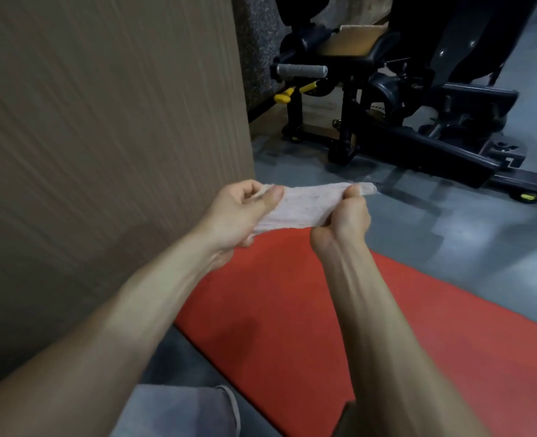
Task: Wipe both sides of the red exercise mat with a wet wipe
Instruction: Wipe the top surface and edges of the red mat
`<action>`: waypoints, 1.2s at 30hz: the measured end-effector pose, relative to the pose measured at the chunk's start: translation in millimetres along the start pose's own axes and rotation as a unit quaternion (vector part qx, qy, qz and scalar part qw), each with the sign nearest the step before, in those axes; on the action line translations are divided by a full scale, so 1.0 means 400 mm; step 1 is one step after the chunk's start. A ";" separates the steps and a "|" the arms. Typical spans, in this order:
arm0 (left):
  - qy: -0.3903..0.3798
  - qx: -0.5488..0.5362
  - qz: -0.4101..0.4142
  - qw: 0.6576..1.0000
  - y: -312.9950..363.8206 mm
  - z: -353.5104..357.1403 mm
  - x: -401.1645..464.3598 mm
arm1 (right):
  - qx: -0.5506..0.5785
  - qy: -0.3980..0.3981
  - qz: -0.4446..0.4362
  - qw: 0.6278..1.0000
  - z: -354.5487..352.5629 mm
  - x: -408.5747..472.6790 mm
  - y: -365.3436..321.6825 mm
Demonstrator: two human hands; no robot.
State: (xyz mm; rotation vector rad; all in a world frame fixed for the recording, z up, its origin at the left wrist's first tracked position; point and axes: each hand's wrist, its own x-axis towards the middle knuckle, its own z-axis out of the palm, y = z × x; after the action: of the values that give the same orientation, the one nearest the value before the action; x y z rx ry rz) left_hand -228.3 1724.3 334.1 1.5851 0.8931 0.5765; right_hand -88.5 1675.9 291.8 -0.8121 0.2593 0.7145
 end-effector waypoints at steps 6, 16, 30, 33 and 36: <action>-0.103 0.055 -0.073 0.990 -0.087 -0.115 -0.026 | 0.018 -0.004 0.047 0.999 0.003 -0.012 0.011; -0.055 -0.036 -0.073 0.995 -0.196 -0.366 0.025 | -0.203 -0.159 0.112 0.960 0.035 -0.037 0.142; -0.021 -0.068 -0.046 0.996 -0.357 -0.532 0.049 | -0.484 -0.443 0.361 0.663 -0.024 0.017 0.350; 0.012 -0.047 -0.055 0.997 -0.415 -0.530 0.066 | -0.486 -0.390 0.365 0.692 -0.061 0.054 0.417; 0.064 -0.018 -0.074 0.995 -0.503 -0.519 0.098 | -0.432 -0.365 0.369 0.738 -0.116 0.099 0.490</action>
State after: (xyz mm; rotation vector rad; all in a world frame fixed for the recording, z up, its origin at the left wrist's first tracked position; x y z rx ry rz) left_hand -413.3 1887.3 178.0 1.4480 1.0804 0.5906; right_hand -188.5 1753.3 130.0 -1.2310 -0.5717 1.9334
